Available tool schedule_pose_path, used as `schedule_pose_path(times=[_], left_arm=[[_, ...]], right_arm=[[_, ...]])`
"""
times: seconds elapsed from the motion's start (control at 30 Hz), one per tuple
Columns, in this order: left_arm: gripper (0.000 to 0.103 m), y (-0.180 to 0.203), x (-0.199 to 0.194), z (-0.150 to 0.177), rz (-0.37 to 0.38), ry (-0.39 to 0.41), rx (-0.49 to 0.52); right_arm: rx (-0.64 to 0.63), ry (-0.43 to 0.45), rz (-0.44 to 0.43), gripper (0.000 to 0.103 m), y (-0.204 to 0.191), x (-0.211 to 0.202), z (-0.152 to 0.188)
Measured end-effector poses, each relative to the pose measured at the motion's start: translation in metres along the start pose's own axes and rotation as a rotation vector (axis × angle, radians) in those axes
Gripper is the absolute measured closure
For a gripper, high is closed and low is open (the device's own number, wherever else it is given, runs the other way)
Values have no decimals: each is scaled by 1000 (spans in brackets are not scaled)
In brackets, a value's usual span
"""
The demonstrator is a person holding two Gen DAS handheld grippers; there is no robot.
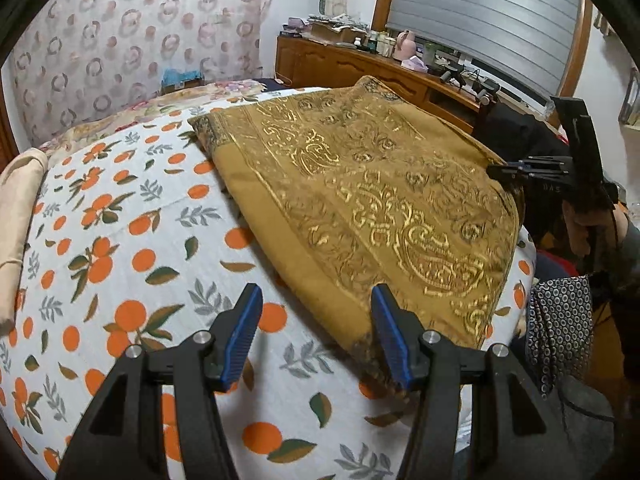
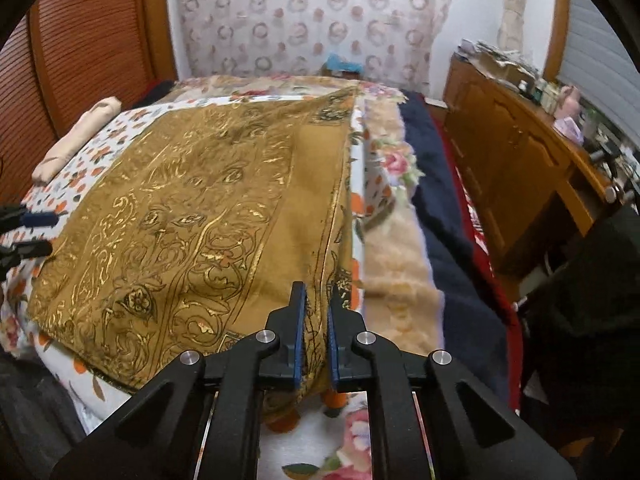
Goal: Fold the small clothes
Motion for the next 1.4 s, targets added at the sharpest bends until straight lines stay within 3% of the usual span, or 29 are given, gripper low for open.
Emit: schedule_pose_path(times=[0.37,0.47,0.5,0.6,0.7,0.73,0.8,1.0,1.13,1.4], left_arm=[[48,13,11,18,83,-55,-13],[52,18,10,20,88,-55,3],[53,19,9,21,92,-56,6],[67,21,7,25,113,-59,10],[81,19,7,25,161,-78,-20],[92,18,7,24,190,-92,-39],[100,19,3,22,183,-72,-34],[102,23,-23,5,215,9,-19],[102,25,-39,-12,215,62,-4],[103,34,-43,-31,200,109,28]], right_arm=[[60,16,-7,93,1,2,4],[74,13,-1,81,1,2,10],[90,13,-4,73,2,2,13],[134,8,-24,61,5,3,23],[156,-5,-45,60,4,5,31],[156,-10,-47,60,3,6,33],[148,-17,-38,60,-1,5,35],[135,-28,-19,59,-5,5,37],[148,-34,5,50,-4,6,38],[220,-30,-18,49,0,2,47]])
Point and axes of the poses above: each gripper's, at about its wrist camera, not at the fingertips, and x roughly the way its jaws point, y to its right, z to its underside, the point moved 1 cm from there along x, roughly the way its jaws point, and after that the axes turned 4 degrees about -y, right-handed, at the moved point
